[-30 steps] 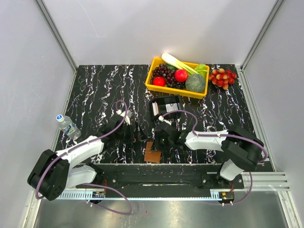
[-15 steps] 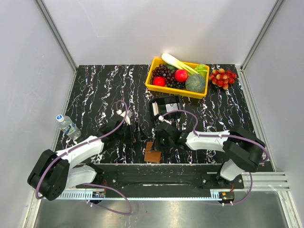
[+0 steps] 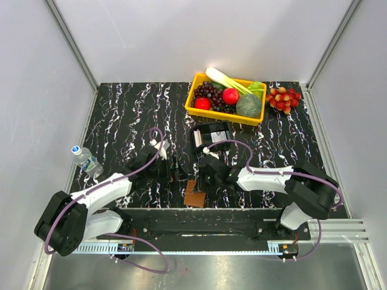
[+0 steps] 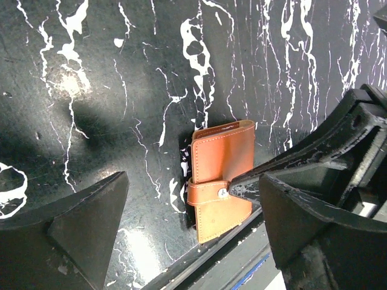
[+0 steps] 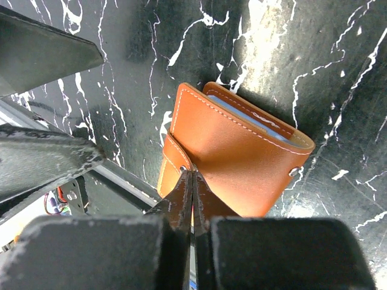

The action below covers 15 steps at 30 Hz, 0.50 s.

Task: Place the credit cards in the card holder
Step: Close the card holder at the center of the board.

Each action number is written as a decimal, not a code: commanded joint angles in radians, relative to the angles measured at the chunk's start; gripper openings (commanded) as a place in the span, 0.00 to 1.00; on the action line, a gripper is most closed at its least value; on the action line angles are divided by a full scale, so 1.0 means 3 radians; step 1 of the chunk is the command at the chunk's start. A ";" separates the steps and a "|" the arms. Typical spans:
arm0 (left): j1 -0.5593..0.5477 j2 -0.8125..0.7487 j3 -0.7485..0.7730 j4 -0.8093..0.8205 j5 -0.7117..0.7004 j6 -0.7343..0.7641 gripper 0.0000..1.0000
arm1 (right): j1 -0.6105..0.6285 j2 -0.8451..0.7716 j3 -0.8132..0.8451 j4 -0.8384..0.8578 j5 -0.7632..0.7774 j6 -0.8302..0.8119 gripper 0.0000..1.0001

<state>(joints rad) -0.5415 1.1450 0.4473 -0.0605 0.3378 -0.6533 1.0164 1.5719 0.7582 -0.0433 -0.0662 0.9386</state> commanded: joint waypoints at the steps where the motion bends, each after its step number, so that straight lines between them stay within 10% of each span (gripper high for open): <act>1: 0.0010 -0.0120 0.0089 0.0064 0.0183 0.0188 0.89 | 0.0033 -0.0065 0.0040 -0.0065 0.0144 -0.0045 0.00; 15: -0.0025 -0.0130 0.0048 -0.0008 0.0495 0.0352 0.58 | 0.0033 0.0150 0.0147 -0.0275 0.0287 -0.0102 0.00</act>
<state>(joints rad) -0.5419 1.1271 0.4480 -0.0799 0.4297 -0.5724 1.0172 1.5890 0.7727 -0.0681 -0.0441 0.9352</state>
